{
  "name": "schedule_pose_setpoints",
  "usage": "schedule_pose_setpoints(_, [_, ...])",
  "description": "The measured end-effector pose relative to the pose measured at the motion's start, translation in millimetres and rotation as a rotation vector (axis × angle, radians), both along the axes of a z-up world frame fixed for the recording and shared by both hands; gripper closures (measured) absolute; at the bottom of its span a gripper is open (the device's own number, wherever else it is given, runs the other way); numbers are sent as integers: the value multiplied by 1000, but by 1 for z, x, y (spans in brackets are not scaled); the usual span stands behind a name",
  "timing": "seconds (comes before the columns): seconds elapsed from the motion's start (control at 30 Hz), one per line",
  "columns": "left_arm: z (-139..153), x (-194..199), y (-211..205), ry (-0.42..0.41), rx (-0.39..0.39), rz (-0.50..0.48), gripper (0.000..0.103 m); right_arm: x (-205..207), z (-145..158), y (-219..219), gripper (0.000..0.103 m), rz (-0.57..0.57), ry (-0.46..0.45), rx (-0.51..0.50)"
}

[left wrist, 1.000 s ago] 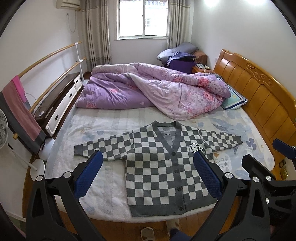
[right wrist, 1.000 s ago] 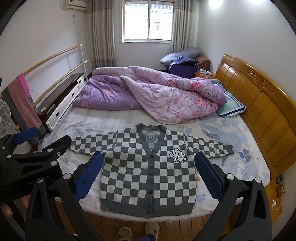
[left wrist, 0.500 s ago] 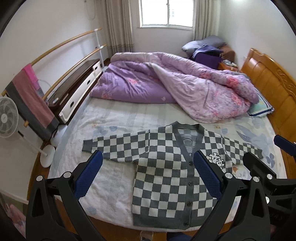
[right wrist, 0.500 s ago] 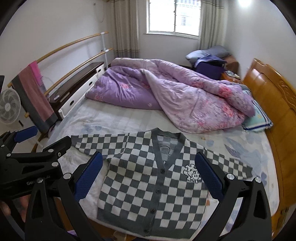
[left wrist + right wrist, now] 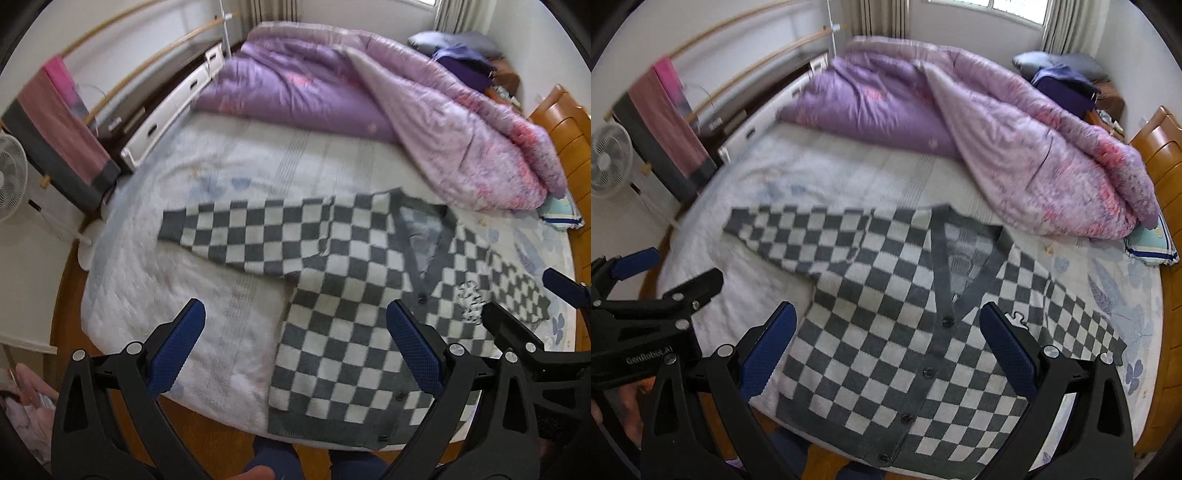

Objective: Fold large clothes

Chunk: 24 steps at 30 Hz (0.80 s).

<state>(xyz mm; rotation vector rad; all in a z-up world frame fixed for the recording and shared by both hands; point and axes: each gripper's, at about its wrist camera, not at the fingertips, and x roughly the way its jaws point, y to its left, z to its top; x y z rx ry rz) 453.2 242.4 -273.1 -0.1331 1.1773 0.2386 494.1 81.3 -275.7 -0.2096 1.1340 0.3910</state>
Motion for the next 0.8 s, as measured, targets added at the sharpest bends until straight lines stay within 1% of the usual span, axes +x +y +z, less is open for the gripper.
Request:
schedule_pose_setpoints(0.1, [-39, 18, 24, 37, -33, -22, 5, 15, -34, 27, 7, -10, 36, -36])
schedule_pose_setpoints(0.17, [-67, 31, 45, 69, -72, -35, 5, 25, -57, 44, 7, -21, 60, -61])
schedule_pose_setpoints(0.23, [-96, 43, 68, 100, -93, -39, 5, 39, -83, 63, 8, -36, 98, -55])
schedule_pose_setpoints(0.3, [-125, 54, 92, 140, -117, -36, 5, 49, -103, 75, 8, -54, 122, -40])
schedule_pose_setpoints(0.33, [-137, 58, 103, 159, -131, -30, 5, 57, -120, 84, 8, -67, 154, -41])
schedule_pose_setpoints(0.4, [-168, 66, 138, 191, -170, -1, 5, 68, -144, 98, 8, -76, 192, -27])
schedule_pose_setpoints(0.43, [-185, 70, 161, 196, -194, 32, 5, 74, -158, 106, 13, -74, 207, -32])
schedule_pose_setpoints(0.47, [-196, 72, 180, 187, -218, 61, 5, 80, -170, 113, 24, -73, 221, -36])
schedule_pose_setpoints(0.5, [-210, 73, 202, 180, -236, 102, 5, 85, -181, 118, 30, -75, 238, -29])
schedule_pose_setpoints(0.57, [-237, 78, 248, 181, -265, 194, 6, 96, -206, 126, 51, -101, 292, -16])
schedule_pose_setpoints(0.6, [-249, 80, 266, 179, -271, 232, 6, 103, -221, 129, 57, -117, 328, 3])
schedule_pose_setpoints(0.63, [-260, 81, 283, 184, -265, 265, 6, 108, -230, 131, 70, -128, 350, 19])
schedule_pose_setpoints(0.67, [-274, 83, 305, 189, -274, 308, 7, 115, -247, 134, 80, -142, 375, 37])
schedule_pose_setpoints(0.7, [-284, 84, 320, 188, -285, 341, 9, 120, -256, 137, 84, -150, 389, 54])
schedule_pose_setpoints(0.73, [-292, 85, 333, 186, -292, 371, 14, 126, -269, 140, 96, -162, 407, 63])
schedule_pose_setpoints(0.77, [-304, 87, 348, 186, -312, 404, 23, 129, -277, 142, 102, -167, 421, 67])
schedule_pose_setpoints(0.8, [-312, 87, 358, 183, -331, 426, 25, 134, -285, 145, 102, -169, 427, 78])
